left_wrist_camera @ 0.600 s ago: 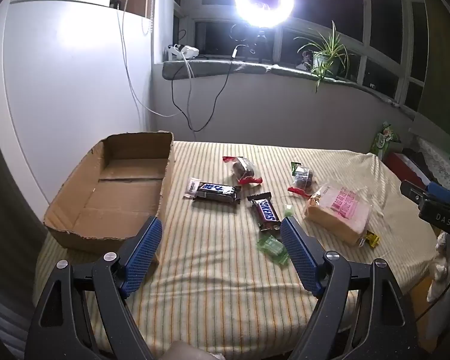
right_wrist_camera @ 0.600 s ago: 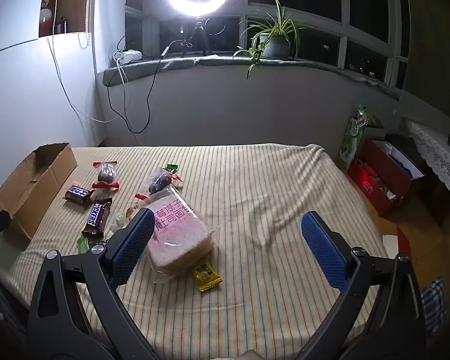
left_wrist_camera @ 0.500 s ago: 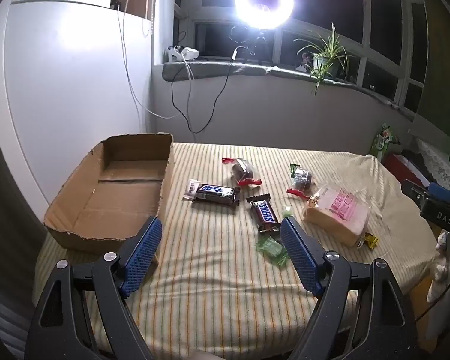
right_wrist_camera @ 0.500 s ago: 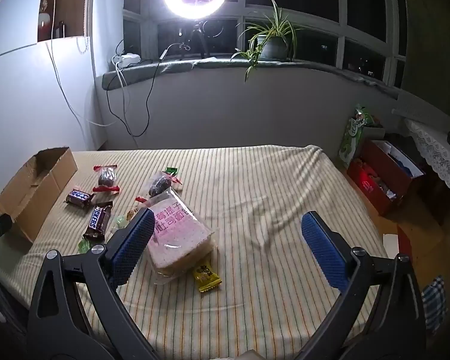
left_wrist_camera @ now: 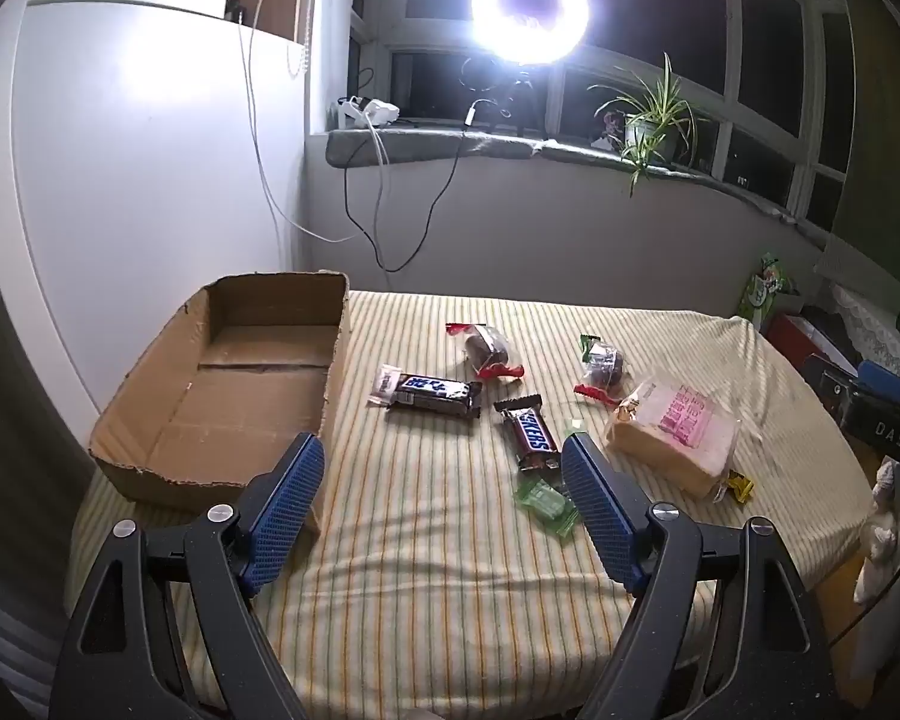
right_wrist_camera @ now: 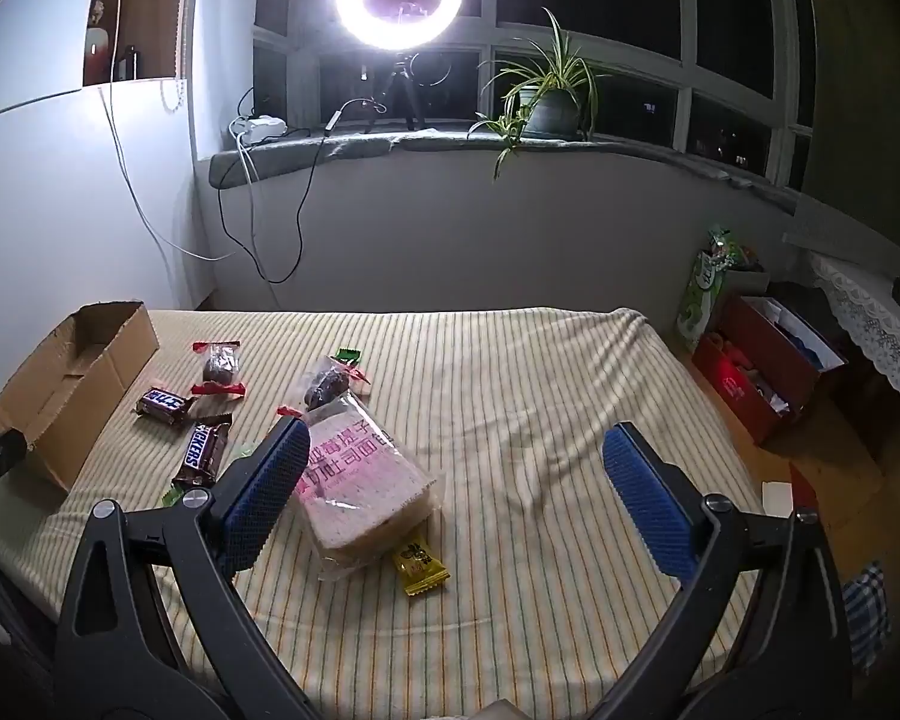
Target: Organize snacks
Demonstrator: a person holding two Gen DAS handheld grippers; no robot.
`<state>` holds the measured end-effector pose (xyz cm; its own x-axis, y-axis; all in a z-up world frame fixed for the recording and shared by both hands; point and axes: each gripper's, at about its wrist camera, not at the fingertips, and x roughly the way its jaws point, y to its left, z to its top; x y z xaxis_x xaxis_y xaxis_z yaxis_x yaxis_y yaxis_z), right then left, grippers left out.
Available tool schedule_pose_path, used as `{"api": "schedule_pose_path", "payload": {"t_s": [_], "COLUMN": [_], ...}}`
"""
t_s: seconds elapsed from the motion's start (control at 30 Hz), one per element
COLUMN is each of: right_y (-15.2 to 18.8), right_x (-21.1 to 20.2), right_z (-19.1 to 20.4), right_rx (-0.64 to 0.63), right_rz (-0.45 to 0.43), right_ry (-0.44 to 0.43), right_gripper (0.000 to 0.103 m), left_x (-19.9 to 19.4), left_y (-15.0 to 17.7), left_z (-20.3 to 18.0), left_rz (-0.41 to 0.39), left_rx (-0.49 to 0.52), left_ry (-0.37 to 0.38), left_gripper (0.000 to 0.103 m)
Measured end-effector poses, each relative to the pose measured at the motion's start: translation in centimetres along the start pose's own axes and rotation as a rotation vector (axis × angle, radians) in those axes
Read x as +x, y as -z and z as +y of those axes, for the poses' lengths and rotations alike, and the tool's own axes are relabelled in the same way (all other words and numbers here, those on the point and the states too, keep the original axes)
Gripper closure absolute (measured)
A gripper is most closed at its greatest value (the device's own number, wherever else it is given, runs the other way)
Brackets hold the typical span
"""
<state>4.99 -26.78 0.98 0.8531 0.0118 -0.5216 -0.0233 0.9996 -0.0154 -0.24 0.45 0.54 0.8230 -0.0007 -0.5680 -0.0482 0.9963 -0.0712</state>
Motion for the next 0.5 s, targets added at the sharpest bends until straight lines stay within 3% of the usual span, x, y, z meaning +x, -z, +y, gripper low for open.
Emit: {"api": "schedule_pose_path", "payload": {"t_s": [0.5], "right_y": [-0.02], "right_x": [0.31], "right_z": [0.13], "right_rx": [0.0], "right_rz": [0.004], "right_ry": [-0.003], "right_gripper": [0.002], "left_x": [0.46], "left_y": [-0.02], "left_z": [-0.51], "left_rz": [0.006], "left_rx": [0.008], "left_ry": [0.005], "left_gripper": [0.021]}}
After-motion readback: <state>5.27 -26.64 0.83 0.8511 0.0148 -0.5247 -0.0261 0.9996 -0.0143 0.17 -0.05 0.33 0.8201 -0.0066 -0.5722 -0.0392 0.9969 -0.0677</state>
